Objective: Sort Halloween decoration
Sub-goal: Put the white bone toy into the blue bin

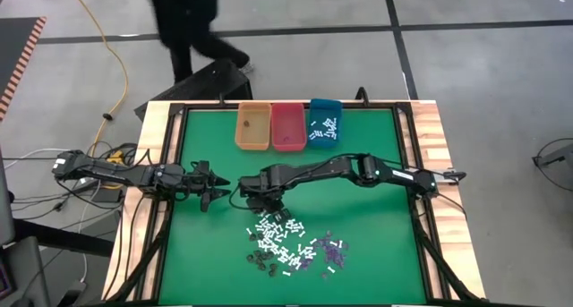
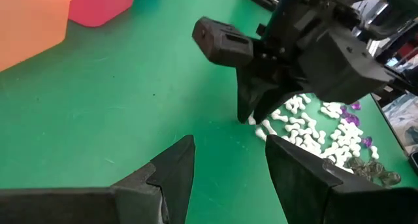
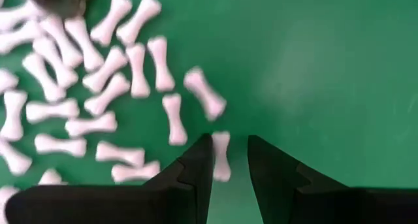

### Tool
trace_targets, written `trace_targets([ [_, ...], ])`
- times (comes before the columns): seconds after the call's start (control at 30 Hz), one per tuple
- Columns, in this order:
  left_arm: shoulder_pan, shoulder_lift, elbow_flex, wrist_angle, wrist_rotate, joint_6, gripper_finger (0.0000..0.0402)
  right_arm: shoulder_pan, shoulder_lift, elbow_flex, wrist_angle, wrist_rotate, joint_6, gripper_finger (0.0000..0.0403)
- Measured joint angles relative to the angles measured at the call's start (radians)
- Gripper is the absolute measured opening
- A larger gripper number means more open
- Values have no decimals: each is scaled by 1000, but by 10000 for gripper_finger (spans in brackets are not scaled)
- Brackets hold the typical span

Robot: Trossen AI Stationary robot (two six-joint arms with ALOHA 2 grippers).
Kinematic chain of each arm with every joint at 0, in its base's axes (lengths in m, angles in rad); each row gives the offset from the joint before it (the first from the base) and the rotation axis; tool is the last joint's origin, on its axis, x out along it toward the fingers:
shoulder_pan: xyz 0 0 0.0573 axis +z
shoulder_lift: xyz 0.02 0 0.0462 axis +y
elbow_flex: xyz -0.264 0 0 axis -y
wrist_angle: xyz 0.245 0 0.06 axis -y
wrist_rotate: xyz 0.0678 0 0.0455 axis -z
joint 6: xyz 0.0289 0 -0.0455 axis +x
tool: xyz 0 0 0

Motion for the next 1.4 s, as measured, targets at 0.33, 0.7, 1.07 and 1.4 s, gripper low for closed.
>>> trace_targets([
  [0.33, 0, 0, 0, 0, 2, 0, 179, 0, 26, 3, 13, -6, 28, 110],
  [0.7, 0, 0, 0, 0, 2, -1, 179, 1, 26, 3, -5, -4, 62, 16],
  [1.07, 0, 0, 0, 0, 3, -10, 179, -11, -59, -3, -73, -9, 77, 21],
  [1.4, 0, 0, 0, -1, 3, -11, 179, -109, -203, -1, -225, -9, 97, 24],
])
